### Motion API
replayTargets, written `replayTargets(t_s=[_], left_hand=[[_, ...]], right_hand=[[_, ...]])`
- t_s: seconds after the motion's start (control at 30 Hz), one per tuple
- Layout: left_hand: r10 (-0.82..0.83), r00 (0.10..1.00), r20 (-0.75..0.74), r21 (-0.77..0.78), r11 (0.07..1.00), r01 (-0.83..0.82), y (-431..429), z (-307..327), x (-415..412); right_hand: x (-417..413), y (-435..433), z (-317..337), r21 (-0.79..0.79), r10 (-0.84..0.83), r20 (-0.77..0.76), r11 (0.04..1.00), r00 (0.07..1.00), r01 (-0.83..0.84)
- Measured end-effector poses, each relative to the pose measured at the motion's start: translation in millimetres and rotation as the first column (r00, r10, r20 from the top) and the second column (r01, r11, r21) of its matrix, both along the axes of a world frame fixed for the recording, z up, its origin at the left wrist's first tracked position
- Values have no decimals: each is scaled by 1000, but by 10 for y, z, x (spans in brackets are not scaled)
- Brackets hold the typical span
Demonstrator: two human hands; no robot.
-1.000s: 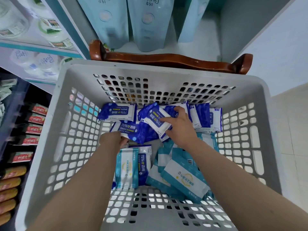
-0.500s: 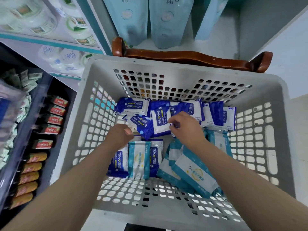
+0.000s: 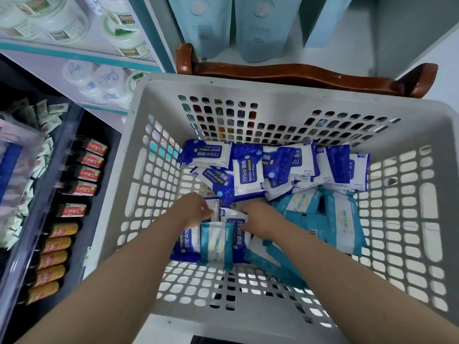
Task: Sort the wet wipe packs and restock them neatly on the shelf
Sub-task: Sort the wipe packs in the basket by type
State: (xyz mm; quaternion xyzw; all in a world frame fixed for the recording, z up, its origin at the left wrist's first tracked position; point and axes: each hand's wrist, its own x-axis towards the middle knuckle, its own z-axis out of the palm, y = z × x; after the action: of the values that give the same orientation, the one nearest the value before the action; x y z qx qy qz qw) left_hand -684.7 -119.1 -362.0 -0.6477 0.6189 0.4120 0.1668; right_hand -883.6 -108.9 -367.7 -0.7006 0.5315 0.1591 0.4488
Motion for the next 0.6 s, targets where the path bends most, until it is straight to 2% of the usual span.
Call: replayTargets(t_s=[0.07, 0.17, 0.3, 0.5, 0.6], left_hand=[[39, 999, 32, -114, 993, -35, -16, -28, 72], [-23, 997, 76, -97, 995, 30, -19, -105, 145], [27, 996, 84, -95, 995, -19, -36, -82, 94], [113, 993, -29, -98, 988, -116, -83, 92, 101], [205, 970, -128, -148, 963, -223, -155, 271, 175]], right_hand=[[-9, -16, -3, 7, -57, 15, 998, 998, 57], [-54, -48, 27, 25, -146, 75, 989, 986, 144], [-111, -134, 177, -25, -195, 105, 980, 975, 199], [-269, -294, 385, -62, -373, 192, 918, 908, 391], [-371, -388, 454, -6, -550, 253, 822, 796, 569]])
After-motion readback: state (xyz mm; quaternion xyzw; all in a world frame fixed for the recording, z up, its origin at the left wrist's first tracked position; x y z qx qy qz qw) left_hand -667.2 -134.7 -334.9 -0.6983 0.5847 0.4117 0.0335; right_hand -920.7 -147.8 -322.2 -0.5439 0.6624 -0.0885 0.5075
